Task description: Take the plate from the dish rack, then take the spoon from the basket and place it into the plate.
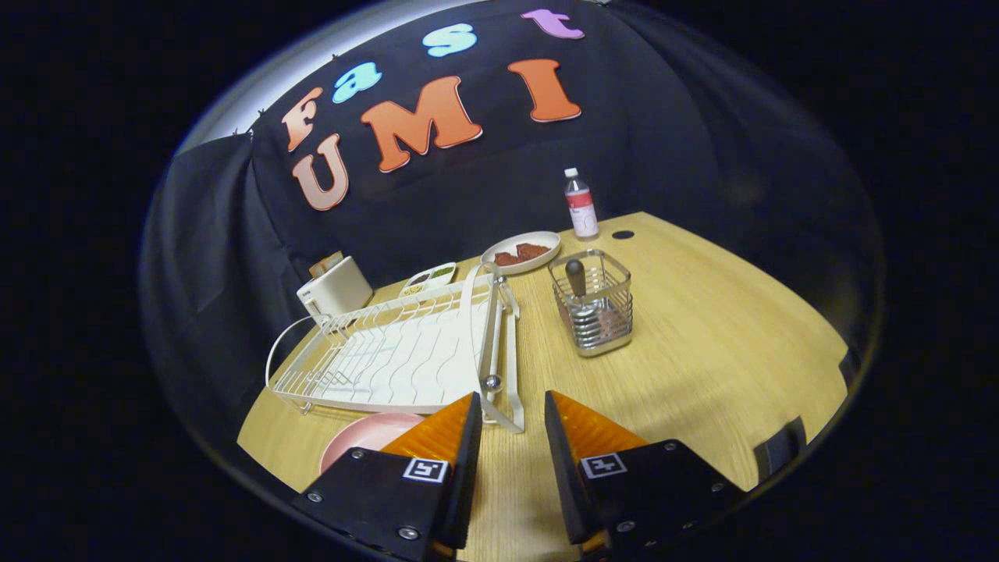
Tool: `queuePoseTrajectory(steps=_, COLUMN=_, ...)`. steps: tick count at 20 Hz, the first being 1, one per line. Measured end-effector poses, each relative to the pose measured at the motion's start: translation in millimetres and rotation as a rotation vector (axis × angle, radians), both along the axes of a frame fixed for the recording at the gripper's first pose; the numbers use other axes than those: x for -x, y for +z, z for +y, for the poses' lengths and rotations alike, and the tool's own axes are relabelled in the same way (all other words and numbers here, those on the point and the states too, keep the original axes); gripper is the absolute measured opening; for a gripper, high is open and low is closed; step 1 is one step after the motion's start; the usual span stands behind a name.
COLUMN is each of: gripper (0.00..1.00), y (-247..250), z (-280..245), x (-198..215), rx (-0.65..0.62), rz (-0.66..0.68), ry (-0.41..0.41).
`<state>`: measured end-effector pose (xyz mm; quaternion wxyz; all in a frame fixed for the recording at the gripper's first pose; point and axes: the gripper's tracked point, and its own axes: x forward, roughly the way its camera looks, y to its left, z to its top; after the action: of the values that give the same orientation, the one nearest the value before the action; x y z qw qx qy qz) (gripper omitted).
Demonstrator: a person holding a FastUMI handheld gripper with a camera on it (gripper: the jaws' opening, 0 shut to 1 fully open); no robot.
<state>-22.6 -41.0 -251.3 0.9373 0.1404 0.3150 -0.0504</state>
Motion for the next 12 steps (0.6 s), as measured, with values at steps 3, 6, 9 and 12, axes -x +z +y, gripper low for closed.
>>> queuePoseTrajectory(steps=3, gripper=0.54, y=10.4, z=-18.9, x=-17.1, rx=0.095, rz=-0.056, ry=-0.020)
queuePoseTrajectory(steps=6, gripper=0.54, y=12.2, z=-36.3, x=-33.9, rx=0.139, rz=-0.083, ry=-0.049)
queuePoseTrajectory(steps=9, gripper=0.54, y=8.8, z=-46.0, x=-49.0, rx=0.167, rz=-0.103, ry=-0.056)
queuePoseTrajectory(steps=12, gripper=0.50, y=1.7, z=-55.3, x=-64.0, rx=0.208, rz=-0.115, ry=-0.064)
